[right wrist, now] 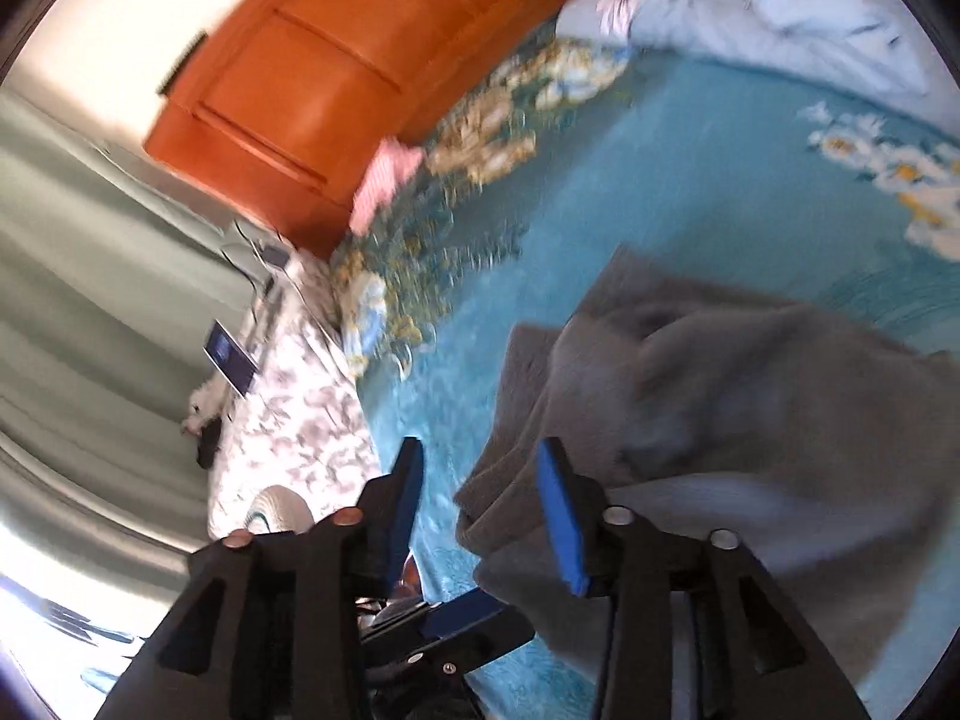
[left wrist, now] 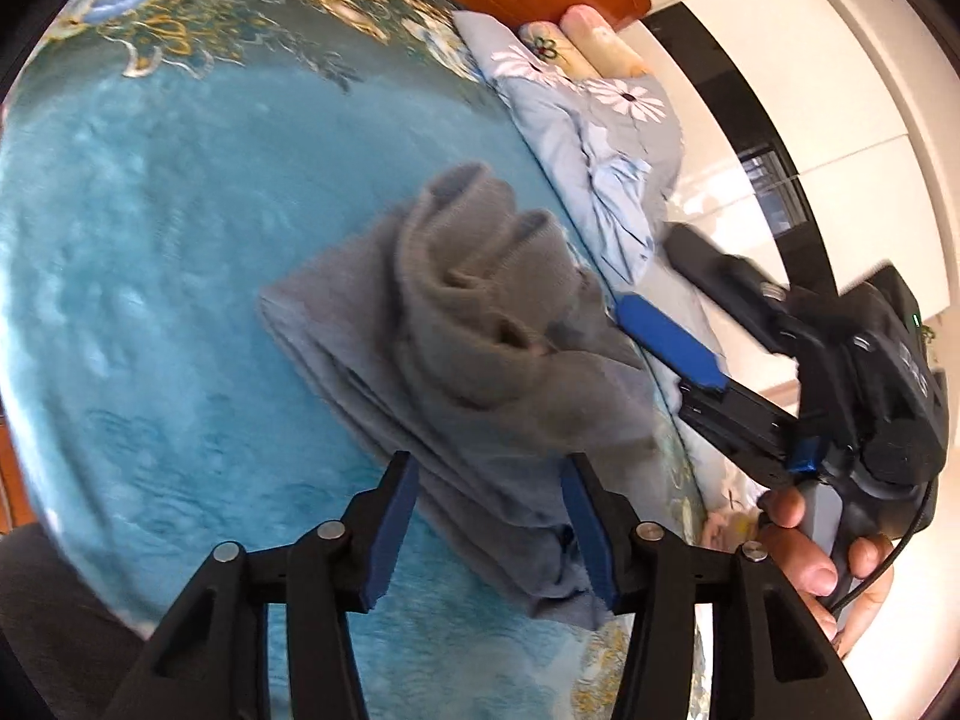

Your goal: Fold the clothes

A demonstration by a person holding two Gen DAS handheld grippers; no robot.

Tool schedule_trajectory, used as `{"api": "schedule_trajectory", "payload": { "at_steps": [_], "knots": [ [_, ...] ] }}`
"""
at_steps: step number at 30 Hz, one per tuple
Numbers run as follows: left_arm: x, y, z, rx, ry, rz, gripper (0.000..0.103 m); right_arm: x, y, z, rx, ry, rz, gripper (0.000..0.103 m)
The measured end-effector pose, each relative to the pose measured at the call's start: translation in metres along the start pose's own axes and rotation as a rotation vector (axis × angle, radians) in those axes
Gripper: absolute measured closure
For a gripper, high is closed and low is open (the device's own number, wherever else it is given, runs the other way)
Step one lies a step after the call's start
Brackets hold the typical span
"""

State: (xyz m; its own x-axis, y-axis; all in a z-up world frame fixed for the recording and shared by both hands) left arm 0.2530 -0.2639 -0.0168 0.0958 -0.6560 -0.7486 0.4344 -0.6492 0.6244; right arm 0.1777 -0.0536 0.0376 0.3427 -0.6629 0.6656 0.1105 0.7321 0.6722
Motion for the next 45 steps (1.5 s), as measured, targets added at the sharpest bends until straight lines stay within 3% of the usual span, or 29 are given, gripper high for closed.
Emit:
{"api": "schedule_trajectory", "payload": {
  "at_steps": [6, 14, 17, 19, 21, 25, 27, 31, 32, 34, 45],
  "knots": [
    [-0.001, -0.013, 0.005, 0.013, 0.051, -0.072, 0.041, -0.062, 0.062, -0.035, -0.104, -0.114, -0.081, 0.053],
    [0.020, -0.018, 0.011, -0.004, 0.178, -0.098, 0.043, -0.150, 0.103, -0.101, -0.132, -0.372, -0.127, 0.053],
    [0.006, -0.009, 0.015, -0.046, 0.117, -0.110, 0.050, -0.168, 0.106, -0.114, -0.137, -0.450, -0.102, 0.053],
    [-0.003, -0.002, 0.017, -0.073, 0.076, -0.118, 0.067, -0.171, 0.106, -0.115, -0.139, -0.465, -0.083, 0.053],
    [-0.012, 0.004, 0.020, -0.101, 0.035, -0.126, 0.072, -0.169, 0.105, -0.112, -0.136, -0.454, -0.071, 0.053],
    [-0.030, 0.017, 0.025, -0.155, -0.047, -0.141, 0.074, -0.159, 0.098, -0.104, -0.118, -0.416, -0.042, 0.053],
    [-0.030, 0.020, 0.026, -0.153, -0.067, -0.106, 0.074, -0.155, 0.093, -0.102, -0.105, -0.400, -0.034, 0.053],
    [0.016, -0.002, 0.024, -0.093, 0.052, 0.020, 0.074, -0.150, 0.080, -0.103, -0.076, -0.383, -0.016, 0.053],
    [0.026, -0.006, 0.021, -0.081, 0.090, 0.016, 0.074, -0.150, 0.078, -0.104, -0.081, -0.382, -0.007, 0.053],
    [0.036, -0.010, 0.016, -0.075, 0.119, -0.001, 0.073, -0.152, 0.074, -0.106, -0.099, -0.389, 0.013, 0.040],
    [0.044, -0.007, 0.011, -0.078, 0.151, 0.000, 0.071, -0.149, 0.049, -0.107, -0.159, -0.441, 0.153, 0.033]
  ]
}}
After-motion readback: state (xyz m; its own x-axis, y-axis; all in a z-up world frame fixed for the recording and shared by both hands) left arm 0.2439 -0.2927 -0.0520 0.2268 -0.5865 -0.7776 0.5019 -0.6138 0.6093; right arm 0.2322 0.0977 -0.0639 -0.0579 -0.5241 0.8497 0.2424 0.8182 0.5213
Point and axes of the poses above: each gripper's, at about its wrist camera, not at the fingertips, and y roughly against the way its jaws point, x to its left, z to its top, the point moved 2 cm from there along -y, roughly the way its jaws point, and after that the axes turned 6 degrees about x, right-handed, at the moved point
